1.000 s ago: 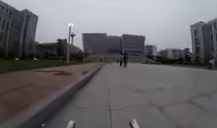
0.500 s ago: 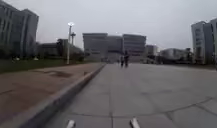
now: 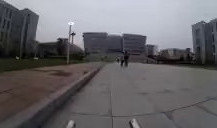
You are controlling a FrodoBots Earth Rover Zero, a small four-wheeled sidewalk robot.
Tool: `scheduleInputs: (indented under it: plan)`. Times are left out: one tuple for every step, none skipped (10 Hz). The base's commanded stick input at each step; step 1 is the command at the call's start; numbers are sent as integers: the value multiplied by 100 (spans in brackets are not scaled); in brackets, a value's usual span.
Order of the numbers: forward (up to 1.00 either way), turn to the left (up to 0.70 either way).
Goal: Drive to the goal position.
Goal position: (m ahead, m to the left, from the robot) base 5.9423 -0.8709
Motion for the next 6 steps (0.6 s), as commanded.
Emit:
scheduleInputs:
  plan:
    - [70, -2]
    - [70, -2]
    - [70, -2]
    - [70, -2]
    - [70, -2]
    - [70, -2]
